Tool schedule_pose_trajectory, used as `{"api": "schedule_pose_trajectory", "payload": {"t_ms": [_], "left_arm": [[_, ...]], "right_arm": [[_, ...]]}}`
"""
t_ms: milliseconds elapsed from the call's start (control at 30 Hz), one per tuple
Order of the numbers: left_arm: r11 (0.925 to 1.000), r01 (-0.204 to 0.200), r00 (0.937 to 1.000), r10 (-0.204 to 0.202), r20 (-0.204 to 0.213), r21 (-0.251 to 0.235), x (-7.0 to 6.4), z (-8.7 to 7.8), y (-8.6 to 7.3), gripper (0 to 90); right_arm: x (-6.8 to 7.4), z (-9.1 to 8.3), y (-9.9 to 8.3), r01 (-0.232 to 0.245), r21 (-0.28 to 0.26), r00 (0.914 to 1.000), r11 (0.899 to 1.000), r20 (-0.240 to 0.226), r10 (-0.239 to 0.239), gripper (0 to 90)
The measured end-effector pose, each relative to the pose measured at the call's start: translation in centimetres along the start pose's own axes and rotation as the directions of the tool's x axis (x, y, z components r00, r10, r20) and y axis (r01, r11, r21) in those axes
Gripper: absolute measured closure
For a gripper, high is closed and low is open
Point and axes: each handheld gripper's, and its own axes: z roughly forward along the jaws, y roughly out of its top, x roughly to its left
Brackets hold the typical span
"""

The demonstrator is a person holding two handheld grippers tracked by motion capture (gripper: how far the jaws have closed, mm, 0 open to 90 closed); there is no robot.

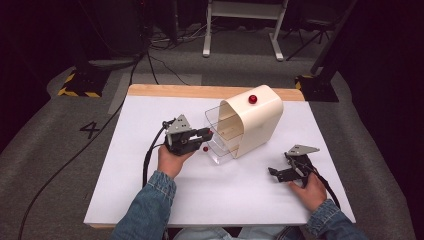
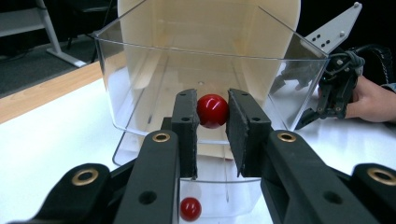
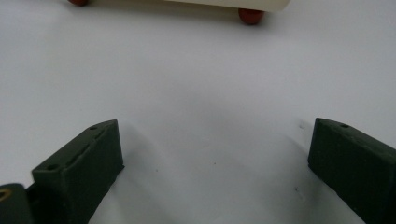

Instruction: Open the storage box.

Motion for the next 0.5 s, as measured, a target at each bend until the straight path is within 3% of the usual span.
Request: {"api": "schedule_pose_trajectory", "payload": {"t_ms": [300,400,500], "left_arm": [[0.9998,-0.005,0.9999,0.005,-0.009,0.019,0.07,-0.27,-0.42,72.8],[0.9998,0.007,0.9999,-0.007,-0.014,0.020,0.05,-0.22,-0.39,61.2],[0.9996,0.004,1.0000,-0.004,-0.009,0.026,0.04,-0.19,-0.44,59.3]], "right_arm": [[0.00,0.00,0.00,-0.002,0.000,1.0000,1.000,0.000,0.002,3.2],[0.00,0.00,0.00,-0.002,0.000,1.0000,1.000,0.000,0.002,3.2],[0.00,0.00,0.00,-0.001,0.000,1.0000,1.000,0.000,0.001,3.1]]}}
